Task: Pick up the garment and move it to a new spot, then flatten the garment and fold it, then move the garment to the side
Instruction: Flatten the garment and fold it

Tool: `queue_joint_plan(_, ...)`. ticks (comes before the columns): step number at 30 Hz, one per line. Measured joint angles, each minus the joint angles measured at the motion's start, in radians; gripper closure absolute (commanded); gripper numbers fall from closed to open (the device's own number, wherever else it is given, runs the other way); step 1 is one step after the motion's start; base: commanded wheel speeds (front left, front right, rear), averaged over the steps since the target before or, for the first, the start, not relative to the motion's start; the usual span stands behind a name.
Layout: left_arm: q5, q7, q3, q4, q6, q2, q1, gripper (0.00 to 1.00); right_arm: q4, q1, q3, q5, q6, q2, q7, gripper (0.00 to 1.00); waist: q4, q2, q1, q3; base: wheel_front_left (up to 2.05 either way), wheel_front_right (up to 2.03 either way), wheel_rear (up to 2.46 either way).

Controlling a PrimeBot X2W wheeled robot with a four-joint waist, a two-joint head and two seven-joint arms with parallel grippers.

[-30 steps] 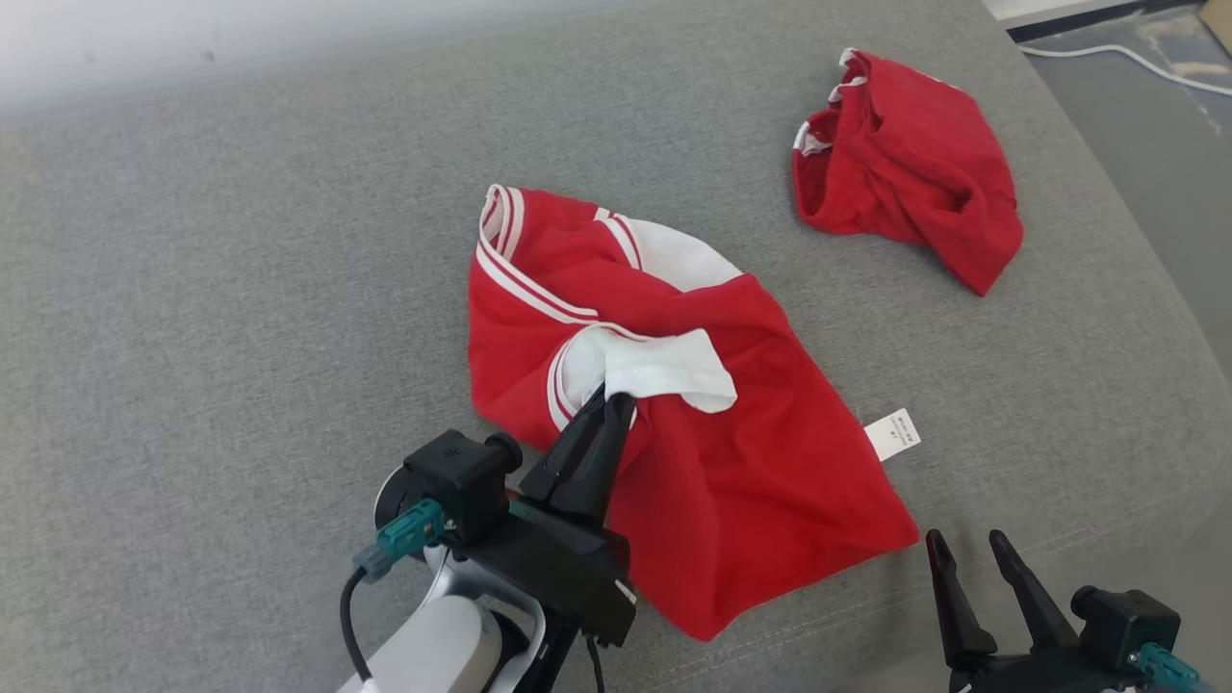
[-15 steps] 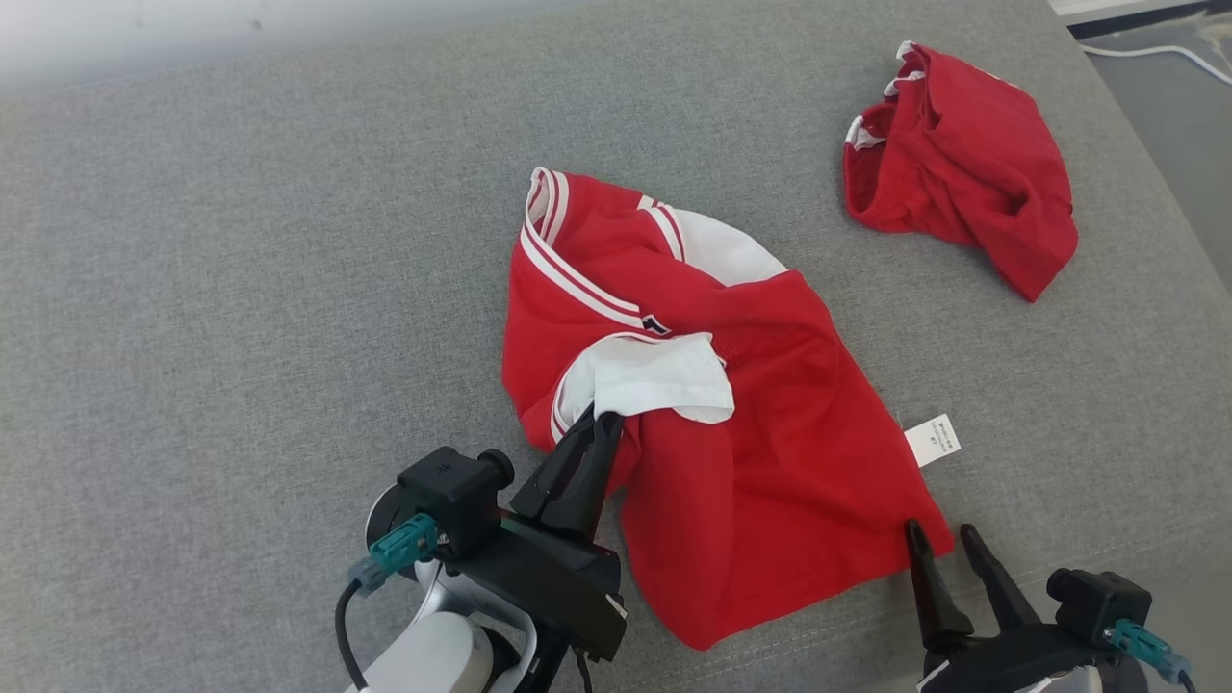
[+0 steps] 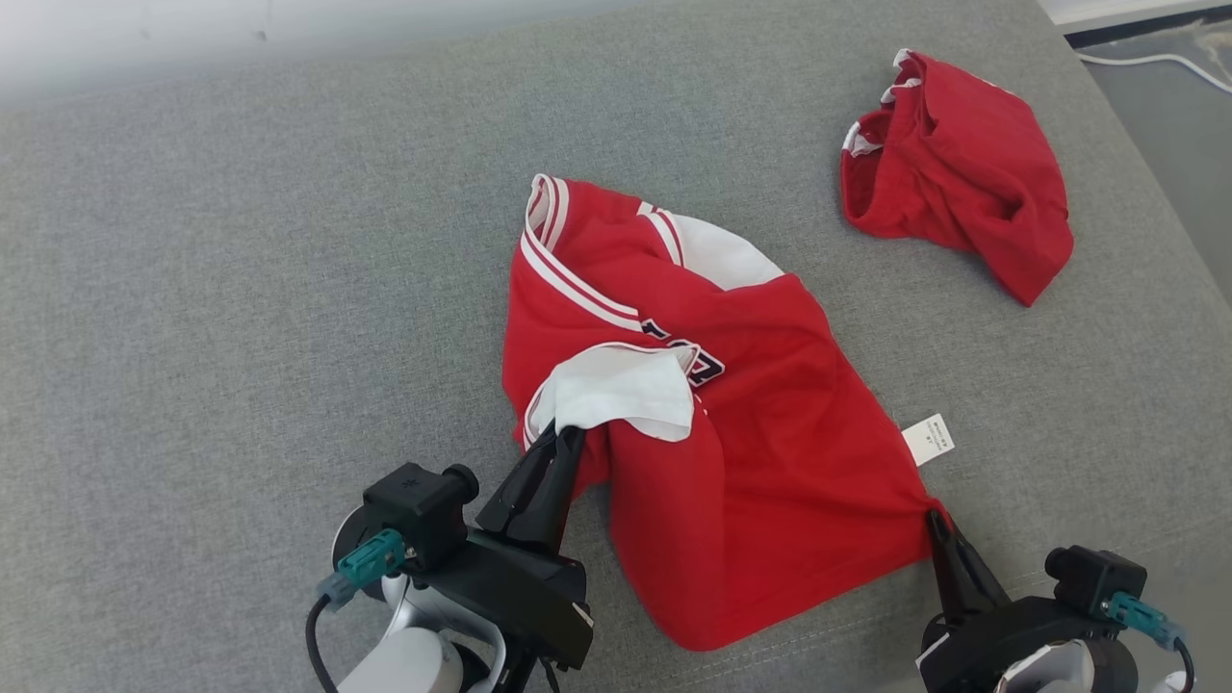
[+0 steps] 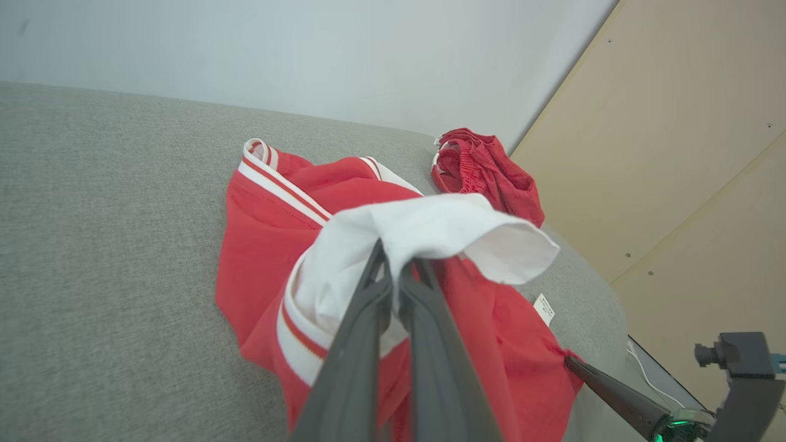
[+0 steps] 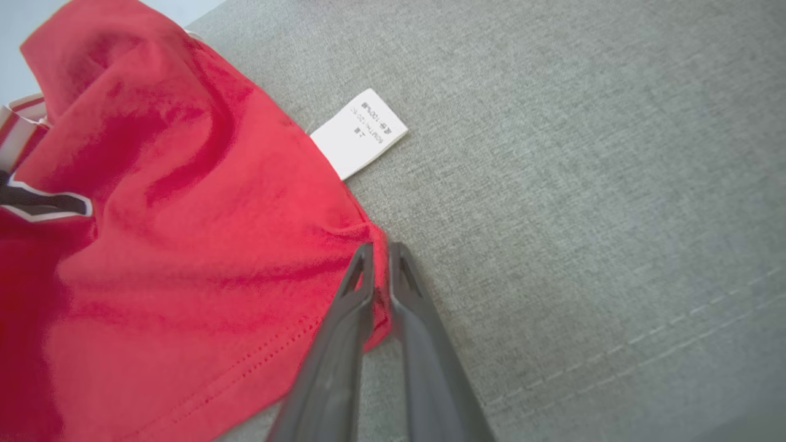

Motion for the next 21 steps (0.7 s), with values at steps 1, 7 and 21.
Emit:
queue_joint_plan(1,0.0,0.0,0.002,0.0,0.0,0.0,0.0,1.0,0.006,-0.007,0.004,0.0,0.002,-0.002,0.0,1.0,0.0,0.0,0.0,-0.002,0.0,0.0,0.0)
queue_joint_plan(7,-0.022,0.0,0.017,0.004,0.0,-0.005,0.02,1.0,0.026,-0.025,0.011,-0.008,0.009,-0.03,-0.001,1.0,0.006,0.0,0.0,-0.017,0.0,0.0,0.0)
queue_joint_plan(21,-0.133,-0.021,0.088,-0.028,0.0,-0.038,0.081,0.0,-0.037,-0.212,0.007,-0.099,0.013,-0.185,-0.011,1.0,0.026,0.0,0.0,-0.077,0.0,0.0,0.0)
